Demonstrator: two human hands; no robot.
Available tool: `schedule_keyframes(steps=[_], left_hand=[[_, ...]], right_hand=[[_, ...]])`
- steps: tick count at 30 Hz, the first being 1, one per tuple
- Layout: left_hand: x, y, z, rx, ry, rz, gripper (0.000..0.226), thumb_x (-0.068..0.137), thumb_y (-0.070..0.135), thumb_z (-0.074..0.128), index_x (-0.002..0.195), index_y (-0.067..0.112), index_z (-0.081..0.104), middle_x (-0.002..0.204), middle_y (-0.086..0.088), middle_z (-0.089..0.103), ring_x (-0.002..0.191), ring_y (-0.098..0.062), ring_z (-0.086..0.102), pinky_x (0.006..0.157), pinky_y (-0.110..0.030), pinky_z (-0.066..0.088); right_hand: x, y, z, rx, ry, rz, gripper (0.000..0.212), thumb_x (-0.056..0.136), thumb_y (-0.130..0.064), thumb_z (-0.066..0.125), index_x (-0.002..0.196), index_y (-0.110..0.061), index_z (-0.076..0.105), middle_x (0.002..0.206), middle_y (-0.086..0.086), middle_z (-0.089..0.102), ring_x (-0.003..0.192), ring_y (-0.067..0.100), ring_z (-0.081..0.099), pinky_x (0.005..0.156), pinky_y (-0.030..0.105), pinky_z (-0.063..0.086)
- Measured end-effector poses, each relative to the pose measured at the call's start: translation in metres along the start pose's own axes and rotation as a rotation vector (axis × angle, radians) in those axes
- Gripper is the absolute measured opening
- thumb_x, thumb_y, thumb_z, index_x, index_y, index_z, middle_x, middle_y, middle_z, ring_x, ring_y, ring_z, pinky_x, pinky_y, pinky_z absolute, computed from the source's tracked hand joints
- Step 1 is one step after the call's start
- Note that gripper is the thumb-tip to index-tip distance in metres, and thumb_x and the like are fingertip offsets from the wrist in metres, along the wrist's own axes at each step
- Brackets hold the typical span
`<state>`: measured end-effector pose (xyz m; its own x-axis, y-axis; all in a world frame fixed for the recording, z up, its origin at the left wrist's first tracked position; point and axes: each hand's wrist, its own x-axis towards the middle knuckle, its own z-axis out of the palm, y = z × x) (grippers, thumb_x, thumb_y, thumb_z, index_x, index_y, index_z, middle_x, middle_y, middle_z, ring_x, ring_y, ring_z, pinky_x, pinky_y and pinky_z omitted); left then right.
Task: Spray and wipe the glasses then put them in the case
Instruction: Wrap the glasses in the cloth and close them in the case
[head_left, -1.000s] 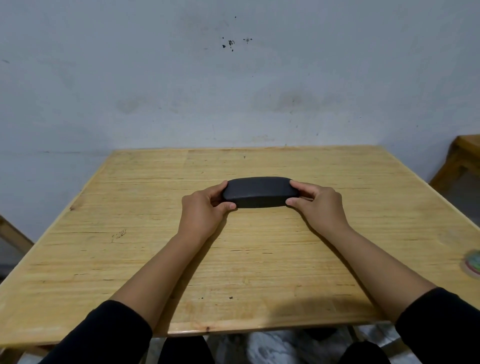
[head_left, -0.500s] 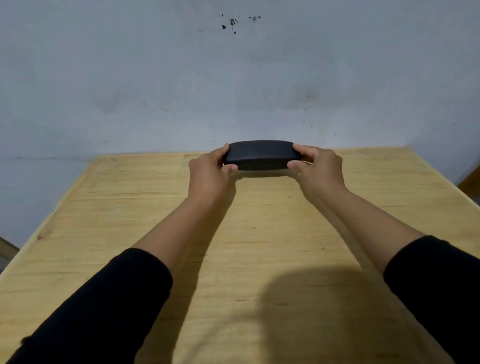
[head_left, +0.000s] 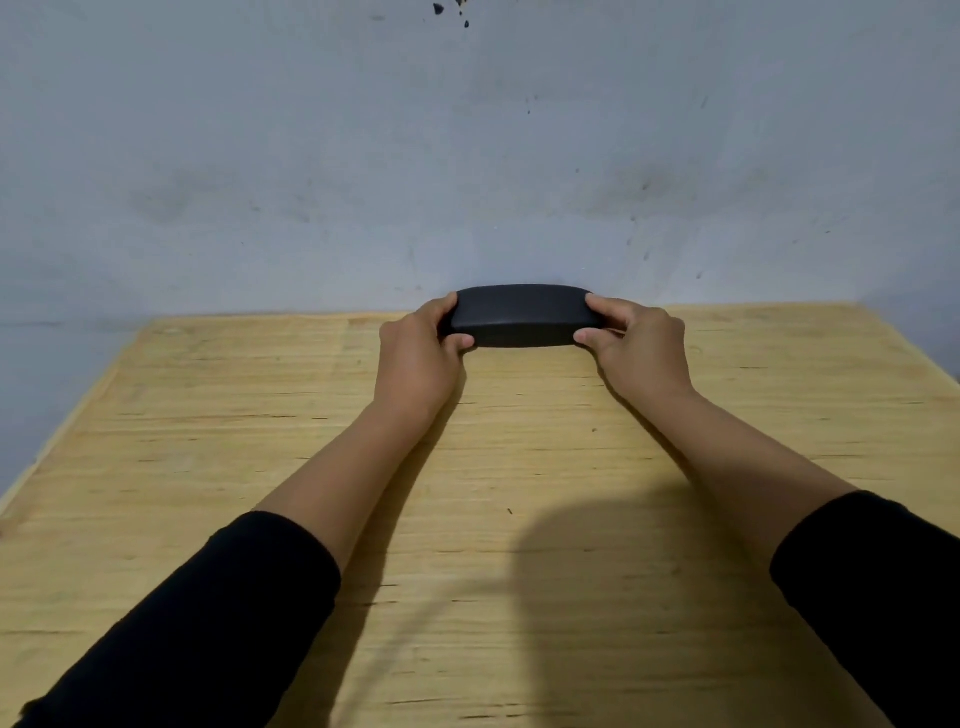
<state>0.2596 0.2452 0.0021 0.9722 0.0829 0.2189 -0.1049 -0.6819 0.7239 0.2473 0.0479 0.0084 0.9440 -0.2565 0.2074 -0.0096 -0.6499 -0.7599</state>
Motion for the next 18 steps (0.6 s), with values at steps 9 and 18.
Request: schedule_keyframes(steps=[9, 18], left_hand=[[-0.004, 0.014, -0.012, 0.250, -0.130, 0.062, 0.040, 0.093, 0.023, 0.051, 0.132, 0.017, 0.045, 0.109, -0.009, 0.062, 0.100, -0.024, 0.057, 0.076, -0.024, 0.040], [-0.032, 0.045, -0.036, 0.506, -0.101, 0.188, 0.043, 0.097, 0.028, 0.041, 0.133, 0.005, 0.034, 0.132, -0.013, 0.044, 0.126, -0.025, 0.035, 0.101, -0.034, 0.034]], right_hand=[[-0.010, 0.006, 0.001, -0.412, -0.133, -0.205, 0.054, 0.097, -0.027, 0.046, 0.146, -0.014, 0.028, 0.149, 0.006, 0.038, 0.134, 0.023, 0.036, 0.106, 0.032, 0.034], [-0.043, -0.019, -0.027, -0.648, -0.119, -0.271, 0.060, 0.098, -0.036, 0.038, 0.147, -0.011, 0.016, 0.154, 0.006, 0.024, 0.143, 0.020, 0.022, 0.113, 0.034, 0.027]])
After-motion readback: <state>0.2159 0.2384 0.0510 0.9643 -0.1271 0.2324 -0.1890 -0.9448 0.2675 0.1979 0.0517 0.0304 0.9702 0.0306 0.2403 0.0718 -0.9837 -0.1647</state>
